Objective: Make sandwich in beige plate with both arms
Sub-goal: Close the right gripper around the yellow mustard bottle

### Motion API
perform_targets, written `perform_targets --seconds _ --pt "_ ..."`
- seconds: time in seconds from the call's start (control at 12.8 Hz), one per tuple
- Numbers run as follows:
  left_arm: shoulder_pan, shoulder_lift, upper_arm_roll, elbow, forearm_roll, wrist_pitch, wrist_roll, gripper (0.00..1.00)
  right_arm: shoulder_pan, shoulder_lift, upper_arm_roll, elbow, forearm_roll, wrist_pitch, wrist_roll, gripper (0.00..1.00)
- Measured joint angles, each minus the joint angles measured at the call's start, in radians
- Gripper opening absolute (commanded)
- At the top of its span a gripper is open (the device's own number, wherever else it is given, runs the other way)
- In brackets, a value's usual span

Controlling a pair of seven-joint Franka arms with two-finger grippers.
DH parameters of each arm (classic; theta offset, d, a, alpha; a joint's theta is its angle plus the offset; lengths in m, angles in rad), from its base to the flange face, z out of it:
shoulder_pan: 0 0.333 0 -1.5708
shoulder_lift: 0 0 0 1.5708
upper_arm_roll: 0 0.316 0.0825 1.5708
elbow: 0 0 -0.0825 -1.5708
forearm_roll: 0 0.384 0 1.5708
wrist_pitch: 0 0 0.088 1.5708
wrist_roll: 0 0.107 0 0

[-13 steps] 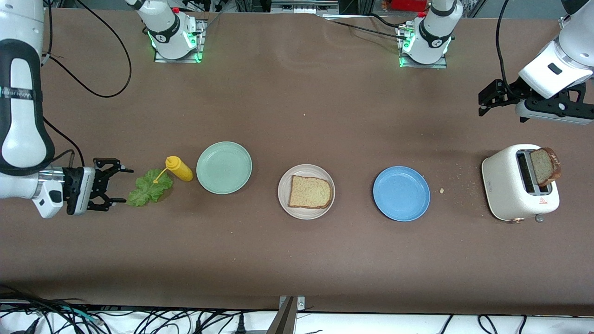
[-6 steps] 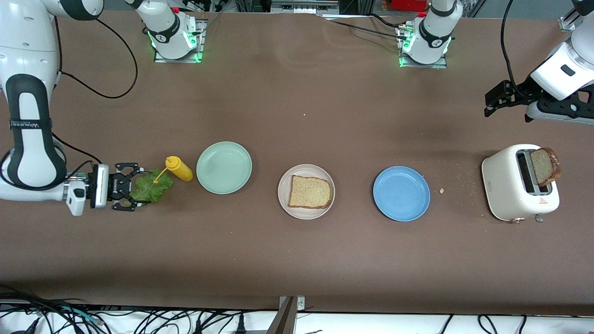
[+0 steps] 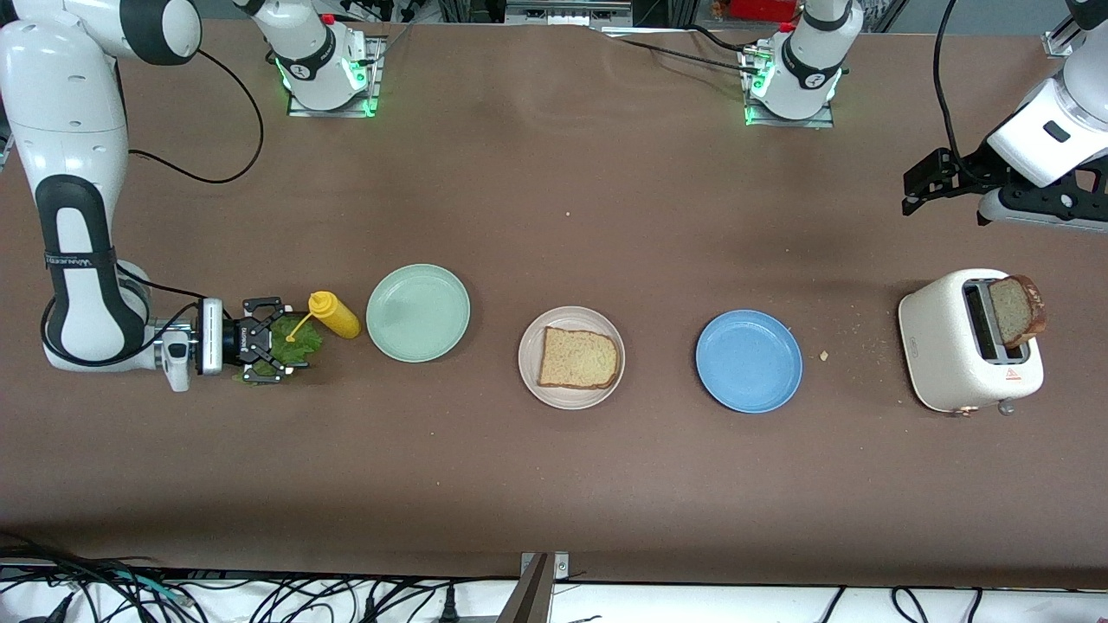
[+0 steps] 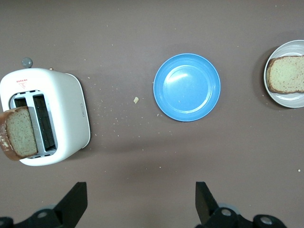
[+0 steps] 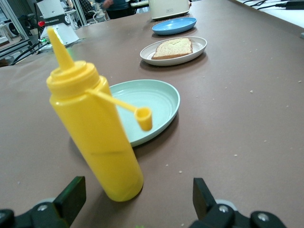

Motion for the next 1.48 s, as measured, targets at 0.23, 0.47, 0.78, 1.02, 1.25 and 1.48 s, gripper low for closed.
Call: perform_targets --seconds 0.23,0.47,0.78,1.02,1.25,1.48 --pt "0.000 0.000 0.000 0.000 0.000 0.000 0.000 1.00 0.005 0.007 -0.001 -0.023 0.000 -0.008 -0.002 1.00" --pt "0.000 0.000 0.000 0.000 0.000 0.000 0.000 1.00 0.021 0.016 -0.001 -0.064 0.015 -0.006 -0.006 1.00" --pt "0.000 0.000 -0.001 0.000 0.000 0.000 0.000 1.00 0.037 0.018 -0.001 -0.101 0.047 -0.002 -0.020 1.00" --pt "0.000 0.000 -0.001 0.000 0.000 0.000 0.000 1.00 0.056 0.018 -0.001 -0.106 0.078 0.003 -0.021 1.00" --pt "0.000 0.000 -0.001 0.000 0.000 0.000 0.000 1.00 0.075 0.018 -0.001 -0.108 0.102 0.015 -0.021 0.68" --pt "0.000 0.000 -0.001 0.000 0.000 0.000 0.000 1.00 0.080 0.018 -0.001 -0.110 0.114 0.029 -0.021 0.00"
